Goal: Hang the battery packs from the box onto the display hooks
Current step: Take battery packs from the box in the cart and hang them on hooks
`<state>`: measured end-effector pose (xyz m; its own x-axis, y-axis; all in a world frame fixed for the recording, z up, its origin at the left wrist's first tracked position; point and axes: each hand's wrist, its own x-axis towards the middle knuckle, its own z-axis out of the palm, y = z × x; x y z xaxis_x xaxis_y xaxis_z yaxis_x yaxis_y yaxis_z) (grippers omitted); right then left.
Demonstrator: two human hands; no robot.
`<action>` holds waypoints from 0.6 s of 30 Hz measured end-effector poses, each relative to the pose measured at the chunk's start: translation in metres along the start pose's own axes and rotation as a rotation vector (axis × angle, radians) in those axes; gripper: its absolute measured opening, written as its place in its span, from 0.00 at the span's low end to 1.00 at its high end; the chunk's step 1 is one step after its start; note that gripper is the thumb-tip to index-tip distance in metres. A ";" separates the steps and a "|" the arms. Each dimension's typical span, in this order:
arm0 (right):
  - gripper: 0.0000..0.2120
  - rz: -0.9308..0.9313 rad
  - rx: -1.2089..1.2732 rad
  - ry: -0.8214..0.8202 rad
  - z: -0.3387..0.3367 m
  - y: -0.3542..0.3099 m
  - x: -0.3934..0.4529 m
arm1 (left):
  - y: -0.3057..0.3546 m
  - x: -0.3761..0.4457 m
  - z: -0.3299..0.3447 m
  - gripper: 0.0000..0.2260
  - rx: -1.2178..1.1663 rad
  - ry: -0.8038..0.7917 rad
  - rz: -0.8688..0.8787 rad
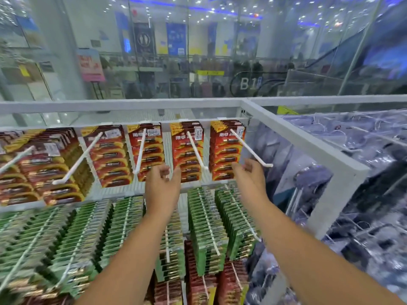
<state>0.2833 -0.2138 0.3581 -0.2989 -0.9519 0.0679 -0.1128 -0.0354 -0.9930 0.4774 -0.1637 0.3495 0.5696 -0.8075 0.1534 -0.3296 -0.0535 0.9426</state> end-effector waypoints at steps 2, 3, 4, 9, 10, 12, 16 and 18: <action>0.15 0.032 -0.050 -0.042 -0.012 0.006 -0.013 | -0.006 -0.017 -0.006 0.14 -0.006 -0.088 -0.024; 0.19 0.049 -0.053 -0.074 -0.019 0.010 -0.023 | -0.007 -0.028 -0.008 0.15 -0.012 -0.136 -0.030; 0.20 0.071 -0.043 -0.105 -0.027 0.015 -0.033 | -0.008 -0.041 -0.010 0.16 -0.017 -0.180 -0.039; 0.16 0.093 -0.035 -0.262 -0.073 0.042 -0.103 | -0.014 -0.105 -0.009 0.17 -0.018 -0.335 -0.027; 0.16 0.107 -0.058 -0.283 -0.085 0.053 -0.115 | -0.016 -0.117 -0.008 0.17 -0.020 -0.366 -0.030; 0.13 0.159 -0.064 -0.310 -0.117 0.077 -0.142 | -0.025 -0.142 -0.001 0.17 -0.017 -0.425 -0.054; 0.12 0.259 -0.042 -0.246 -0.193 0.125 -0.181 | -0.042 -0.195 0.023 0.15 -0.032 -0.475 -0.098; 0.13 0.298 -0.066 -0.223 -0.229 0.145 -0.189 | -0.049 -0.225 0.043 0.15 -0.011 -0.519 -0.115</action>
<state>0.1067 0.0311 0.2237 -0.1151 -0.9606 -0.2531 -0.1145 0.2660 -0.9572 0.3327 -0.0045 0.2555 0.1530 -0.9814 -0.1160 -0.2775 -0.1553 0.9481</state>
